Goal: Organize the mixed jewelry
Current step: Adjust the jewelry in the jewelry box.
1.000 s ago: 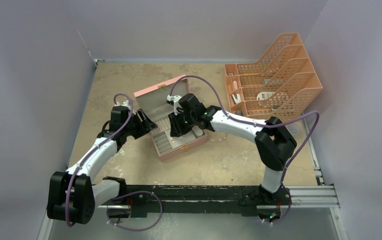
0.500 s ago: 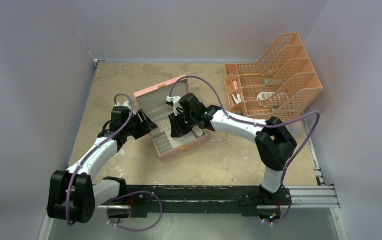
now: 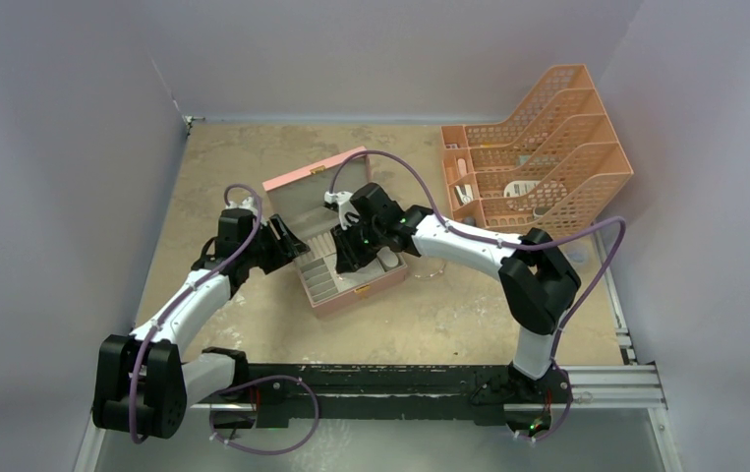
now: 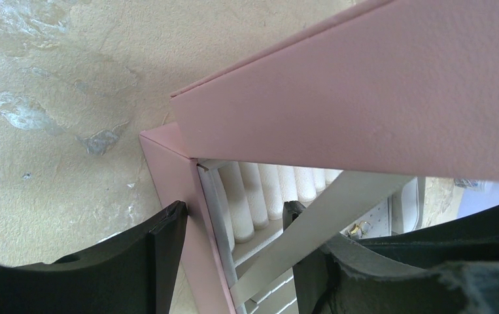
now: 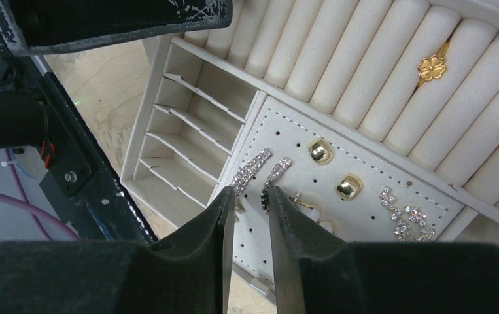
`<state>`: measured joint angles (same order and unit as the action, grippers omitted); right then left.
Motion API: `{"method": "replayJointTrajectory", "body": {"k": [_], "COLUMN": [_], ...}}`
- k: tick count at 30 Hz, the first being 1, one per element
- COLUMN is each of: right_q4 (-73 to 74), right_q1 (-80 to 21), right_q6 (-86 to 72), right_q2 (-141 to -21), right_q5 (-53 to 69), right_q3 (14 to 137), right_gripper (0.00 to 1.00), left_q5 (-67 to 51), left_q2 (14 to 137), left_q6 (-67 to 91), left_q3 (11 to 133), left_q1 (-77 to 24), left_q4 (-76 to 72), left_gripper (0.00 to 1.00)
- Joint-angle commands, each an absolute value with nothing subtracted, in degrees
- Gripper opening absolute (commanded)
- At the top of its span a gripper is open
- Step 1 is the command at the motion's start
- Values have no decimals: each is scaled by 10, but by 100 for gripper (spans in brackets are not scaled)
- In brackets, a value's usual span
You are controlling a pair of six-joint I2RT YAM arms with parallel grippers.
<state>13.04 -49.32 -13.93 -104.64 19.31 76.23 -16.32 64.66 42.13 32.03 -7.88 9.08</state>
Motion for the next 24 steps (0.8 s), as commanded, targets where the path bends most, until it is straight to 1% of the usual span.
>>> {"method": "replayJointTrajectory", "body": {"k": [1,3,9,20,24], "right_q4": [160,163,164,151,145], "right_q1": [-495,-495,-494,-485,-481], "right_q6": [-132,-136,-145,-174,-177], "right_q2": [-1045,-1040,-1028,-992,-988], "right_q5": [220,222,228,246,247], "right_q3": [773,770,756,710,709], "right_gripper": [27,27,33,36,41], "left_q5": [-167,-166,-166,-169,-167], "left_q2": [647,647,647,640,634], "left_q6": [403,403,403,403,402], "left_q3": [340,340,340,341,342], "left_q1": [-80,-80,-80,-80,-80], "left_q4": [67,68,68,77,81], "left_gripper": [55,55,55,55,55]}}
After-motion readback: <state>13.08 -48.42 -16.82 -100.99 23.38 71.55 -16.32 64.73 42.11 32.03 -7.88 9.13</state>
